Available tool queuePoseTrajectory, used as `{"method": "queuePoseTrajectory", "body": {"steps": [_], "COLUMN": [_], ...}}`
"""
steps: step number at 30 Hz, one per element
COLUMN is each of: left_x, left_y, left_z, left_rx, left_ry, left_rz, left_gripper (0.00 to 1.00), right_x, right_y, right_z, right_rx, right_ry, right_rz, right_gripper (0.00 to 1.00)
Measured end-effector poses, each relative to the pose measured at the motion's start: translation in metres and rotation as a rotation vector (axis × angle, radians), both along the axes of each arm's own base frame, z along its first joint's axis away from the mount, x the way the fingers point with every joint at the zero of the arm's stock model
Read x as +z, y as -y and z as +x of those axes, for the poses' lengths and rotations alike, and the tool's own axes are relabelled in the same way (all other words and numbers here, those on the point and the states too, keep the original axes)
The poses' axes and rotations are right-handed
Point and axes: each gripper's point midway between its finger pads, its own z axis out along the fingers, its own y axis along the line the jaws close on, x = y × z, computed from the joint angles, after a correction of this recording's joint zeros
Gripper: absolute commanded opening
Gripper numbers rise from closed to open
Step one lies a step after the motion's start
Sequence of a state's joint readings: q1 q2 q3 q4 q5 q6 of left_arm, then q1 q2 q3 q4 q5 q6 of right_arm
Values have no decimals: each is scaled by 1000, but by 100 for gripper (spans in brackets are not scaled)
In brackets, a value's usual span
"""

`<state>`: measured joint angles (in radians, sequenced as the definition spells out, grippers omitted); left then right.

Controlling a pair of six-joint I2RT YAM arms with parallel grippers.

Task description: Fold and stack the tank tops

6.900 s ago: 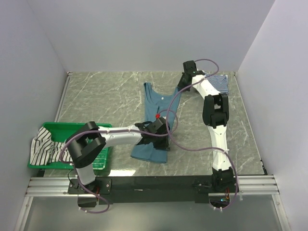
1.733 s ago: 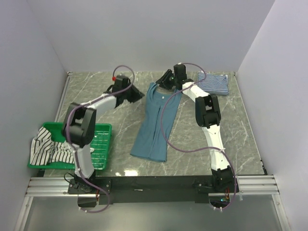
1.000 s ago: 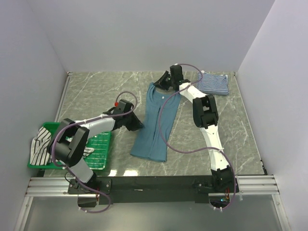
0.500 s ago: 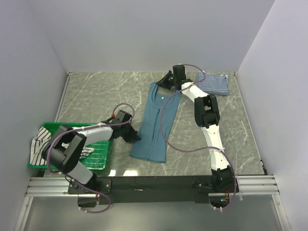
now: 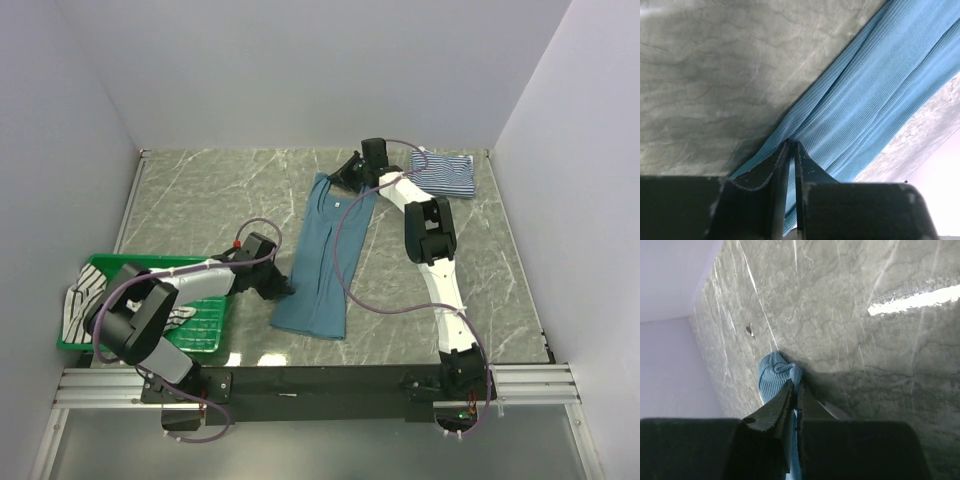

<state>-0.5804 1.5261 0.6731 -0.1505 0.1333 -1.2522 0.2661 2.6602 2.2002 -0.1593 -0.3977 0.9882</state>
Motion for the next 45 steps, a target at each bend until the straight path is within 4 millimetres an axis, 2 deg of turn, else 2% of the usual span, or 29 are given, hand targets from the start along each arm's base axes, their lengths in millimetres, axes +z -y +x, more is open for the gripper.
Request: {"method": "queuePoseTrajectory", "body": {"steps": [3,5,6,7,9,11,13,20,24,27,29,31,32,33,35,38,40,41,43,45], "left_x": [0,0,0,0,0,0,0,1,1,3,7,17,24,36,47,51,44,39,26,16], "left_y": [1,1,2,3,5,8,13,26,34,34,27,20,16,13,7,-4,-11,-14,-21,-24], "left_z": [-1,-3,-5,-6,-9,-12,-16,-30,-38,-40,-41,-42,-42,-40,-41,-50,-61,-67,-81,-94], "left_rx": [-3,-3,-3,-3,-5,-11,-20,-54,-82,-93,-97,-100,-100,-100,-107,-123,-144,-157,-185,-220], "left_ry": [2,4,3,3,3,1,-2,-11,-7,4,12,29,45,73,92,92,75,64,30,3], "left_rz": [-4,-7,-9,-13,-19,-25,-32,-41,-44,-34,0,28,41,52,71,97,114,123,142,153], "left_gripper": [17,18,18,19,19,20,20,22,24,30,36,40,43,45,46,49,50,51,52,52], "right_x": [1,3,3,4,5,9,16,31,64,104,129,146,146,146,141,80,43,28,6,-3], "right_y": [-1,-2,-2,-3,-4,-5,-6,4,16,29,39,52,57,63,63,68,71,77,92,102], "right_z": [0,1,1,0,0,2,5,3,-12,-34,-61,-95,-114,-152,-181,-293,-356,-382,-420,-446], "right_rx": [0,3,5,8,16,23,33,35,31,23,19,8,6,13,18,105,179,201,210,209], "right_ry": [-9,-7,-7,-9,-3,15,44,73,90,119,141,157,143,120,153,6,-79,-118,-181,-209], "right_rz": [6,14,18,23,31,36,46,3,-43,-99,-145,-188,-208,-247,-269,-347,-380,-393,-410,-408], "right_gripper": [4,14,20,33,42,58,66,69,70,70,70,70,70,70,69,66,65,66,66,65]}}
